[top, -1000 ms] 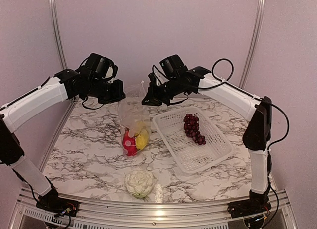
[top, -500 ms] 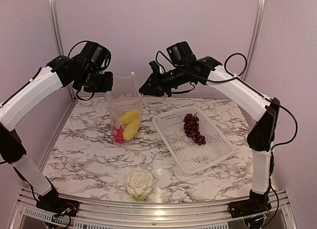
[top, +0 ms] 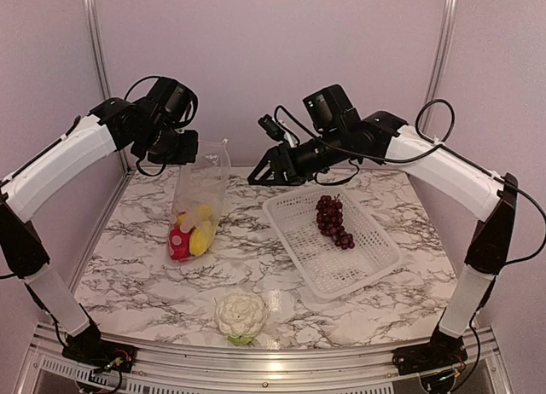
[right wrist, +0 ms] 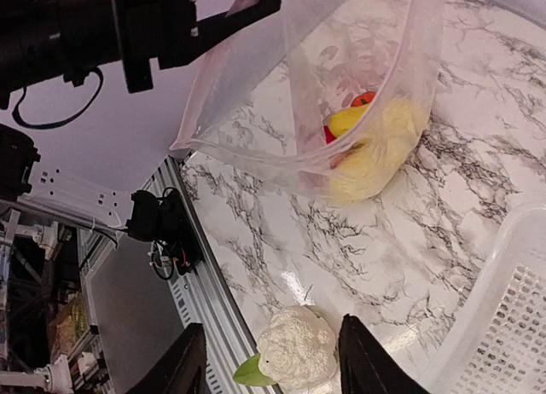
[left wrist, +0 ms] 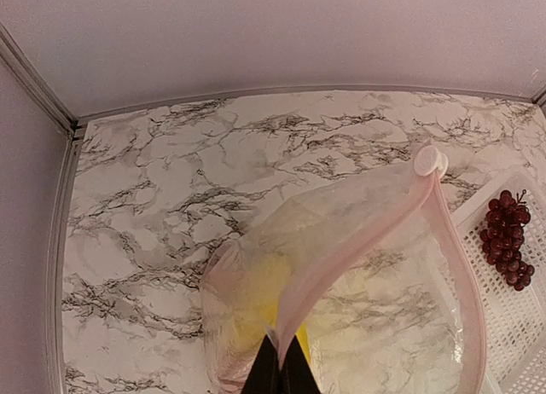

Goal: Place the food in the zip-top bag and seal the zipper
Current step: Adjust the zipper food storage bag at the center of the board, then pick up the fake vegetable from the corner of the board.

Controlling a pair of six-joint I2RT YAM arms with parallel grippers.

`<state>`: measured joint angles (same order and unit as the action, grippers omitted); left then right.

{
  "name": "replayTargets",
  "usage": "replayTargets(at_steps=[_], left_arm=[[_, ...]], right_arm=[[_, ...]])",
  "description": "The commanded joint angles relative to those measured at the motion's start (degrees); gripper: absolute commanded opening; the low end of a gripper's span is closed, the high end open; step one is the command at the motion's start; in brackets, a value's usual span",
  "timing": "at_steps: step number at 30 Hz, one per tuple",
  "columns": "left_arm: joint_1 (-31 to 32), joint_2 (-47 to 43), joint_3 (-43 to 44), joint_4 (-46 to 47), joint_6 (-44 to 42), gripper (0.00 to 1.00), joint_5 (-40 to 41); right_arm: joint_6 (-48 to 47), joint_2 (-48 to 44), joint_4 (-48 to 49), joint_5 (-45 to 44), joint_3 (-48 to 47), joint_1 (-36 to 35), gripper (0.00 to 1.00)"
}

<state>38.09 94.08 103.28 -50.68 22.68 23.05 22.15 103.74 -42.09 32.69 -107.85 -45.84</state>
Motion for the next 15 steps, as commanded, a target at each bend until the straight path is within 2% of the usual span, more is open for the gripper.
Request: replayTargets(at_steps=[1,8,15], left_arm=[[-0.1,0.8,0.4,-0.1,-0.5,0.00,0.0],[-0.1,0.9,-0.3,0.1,-0.8,0.00,-0.4],[-0.1,0.5,-0.6,0.4,-0.7,0.00,-1.1]], right_arm=[[-17.8,-4.6,-2.0,-8.1,6.5,-5.9,0.52],[-11.9,-4.4,2.1,-10.9,20.1,-7.5,0.53],[-11.1,1.0,1.2,-11.2,23.3,-8.9,0.52]])
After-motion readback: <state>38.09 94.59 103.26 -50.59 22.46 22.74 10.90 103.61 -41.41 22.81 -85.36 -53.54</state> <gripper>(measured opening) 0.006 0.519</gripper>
